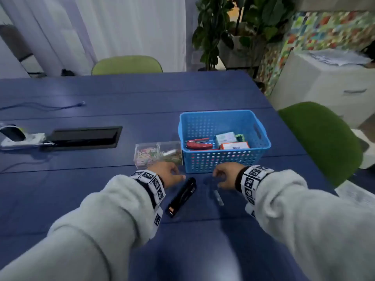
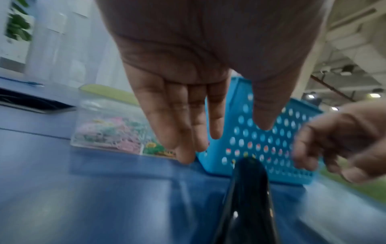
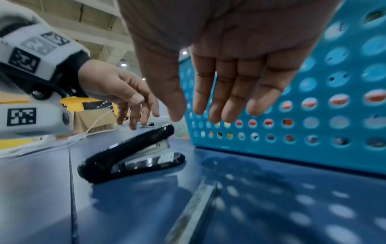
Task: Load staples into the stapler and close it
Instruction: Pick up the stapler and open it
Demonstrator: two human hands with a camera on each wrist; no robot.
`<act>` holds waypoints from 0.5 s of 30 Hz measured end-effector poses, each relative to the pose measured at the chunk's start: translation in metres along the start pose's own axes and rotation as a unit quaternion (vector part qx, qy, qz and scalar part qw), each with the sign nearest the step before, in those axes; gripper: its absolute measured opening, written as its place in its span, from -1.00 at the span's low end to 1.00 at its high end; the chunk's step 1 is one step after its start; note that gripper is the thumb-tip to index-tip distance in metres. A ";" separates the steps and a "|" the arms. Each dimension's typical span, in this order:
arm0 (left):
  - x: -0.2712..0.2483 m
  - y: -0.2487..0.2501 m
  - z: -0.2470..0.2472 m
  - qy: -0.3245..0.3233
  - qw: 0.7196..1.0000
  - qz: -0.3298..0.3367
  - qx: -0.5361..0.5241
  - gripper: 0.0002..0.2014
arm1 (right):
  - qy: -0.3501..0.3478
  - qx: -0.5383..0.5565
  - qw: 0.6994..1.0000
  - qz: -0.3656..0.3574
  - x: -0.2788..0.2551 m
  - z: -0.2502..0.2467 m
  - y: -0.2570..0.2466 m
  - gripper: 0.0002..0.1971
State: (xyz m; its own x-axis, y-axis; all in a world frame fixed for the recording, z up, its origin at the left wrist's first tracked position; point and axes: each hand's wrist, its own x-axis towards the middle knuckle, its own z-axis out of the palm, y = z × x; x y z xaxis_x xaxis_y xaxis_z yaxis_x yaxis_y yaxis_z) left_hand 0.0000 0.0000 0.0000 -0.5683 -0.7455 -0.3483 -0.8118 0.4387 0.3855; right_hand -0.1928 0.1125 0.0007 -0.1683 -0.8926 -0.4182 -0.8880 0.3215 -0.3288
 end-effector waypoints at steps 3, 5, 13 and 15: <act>0.008 0.005 0.013 -0.062 0.997 -0.008 0.047 -0.46 | -0.041 -0.051 0.998 -0.007 0.017 0.010 -0.009 -0.52; 0.011 0.008 0.023 -0.073 0.996 -0.001 0.060 -0.46 | -0.066 -0.070 0.995 -0.013 0.027 0.018 -0.014 -0.45; 0.002 0.020 0.043 -0.074 0.994 0.049 0.059 -0.66 | -0.120 -0.117 0.984 -0.054 0.051 0.027 -0.035 -0.44; -0.002 0.021 0.040 -0.063 0.994 0.074 0.044 -0.68 | -0.126 -0.139 0.981 -0.053 0.052 0.032 -0.038 -0.53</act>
State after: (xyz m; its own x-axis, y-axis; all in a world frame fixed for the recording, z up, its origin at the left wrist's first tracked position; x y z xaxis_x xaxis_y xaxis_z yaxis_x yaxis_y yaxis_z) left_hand -0.0210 0.0301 -0.0252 -0.6899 -0.6039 -0.3992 -0.7238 0.5847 0.3664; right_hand -0.1543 0.0638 -0.0356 0.0104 -0.7986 -0.6018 -0.9832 0.1015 -0.1517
